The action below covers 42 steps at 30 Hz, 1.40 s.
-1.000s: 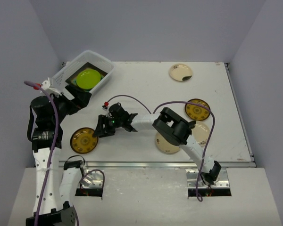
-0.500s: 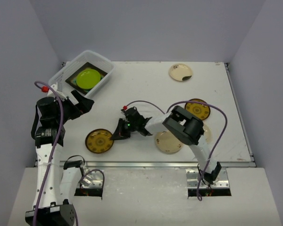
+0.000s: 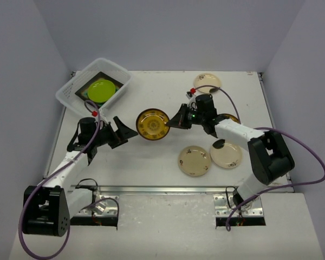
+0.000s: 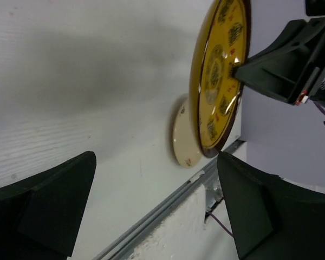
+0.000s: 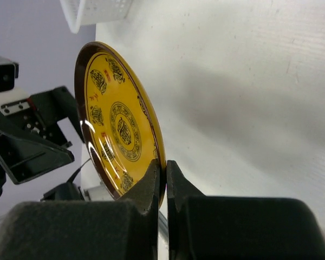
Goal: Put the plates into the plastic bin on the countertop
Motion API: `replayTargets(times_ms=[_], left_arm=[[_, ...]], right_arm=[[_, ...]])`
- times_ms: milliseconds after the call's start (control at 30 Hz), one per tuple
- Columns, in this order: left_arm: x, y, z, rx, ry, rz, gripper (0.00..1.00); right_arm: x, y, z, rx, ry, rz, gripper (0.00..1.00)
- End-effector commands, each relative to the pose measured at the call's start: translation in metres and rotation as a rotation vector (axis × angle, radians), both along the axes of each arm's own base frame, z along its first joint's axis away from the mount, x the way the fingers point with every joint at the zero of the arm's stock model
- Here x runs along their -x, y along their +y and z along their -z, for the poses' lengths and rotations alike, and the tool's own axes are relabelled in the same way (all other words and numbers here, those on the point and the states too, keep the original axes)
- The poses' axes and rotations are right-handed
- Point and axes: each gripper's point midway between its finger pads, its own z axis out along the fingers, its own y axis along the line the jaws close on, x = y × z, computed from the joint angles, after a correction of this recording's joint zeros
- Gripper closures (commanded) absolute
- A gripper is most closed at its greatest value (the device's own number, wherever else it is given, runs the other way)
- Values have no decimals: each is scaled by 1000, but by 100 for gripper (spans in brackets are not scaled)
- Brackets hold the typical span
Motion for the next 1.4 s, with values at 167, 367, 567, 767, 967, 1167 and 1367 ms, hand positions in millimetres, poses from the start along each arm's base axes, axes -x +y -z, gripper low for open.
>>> replayTargets(times_ms=[167, 367, 567, 767, 967, 1167, 1367], left_arm=[[-24, -27, -43, 107, -194, 91, 46], [-25, -32, -34, 88, -164, 115, 74], [-32, -43, -36, 79, -162, 137, 100], [-90, 22, -51, -63, -108, -207, 100], [-142, 153, -73, -82, -32, -687, 100], [-196, 238, -62, -143, 73, -944, 100], [-248, 266, -44, -187, 143, -935, 100]], right_arm=[[30, 9, -37, -106, -63, -141, 100], [32, 15, -48, -158, -67, -160, 100], [33, 15, -49, -165, -74, -173, 90], [19, -39, -27, 22, -81, 31, 1], [31, -107, -15, 175, -114, 189, 1], [56, -131, -6, 227, -138, 207, 1], [71, -144, -18, 260, -205, 220, 1]])
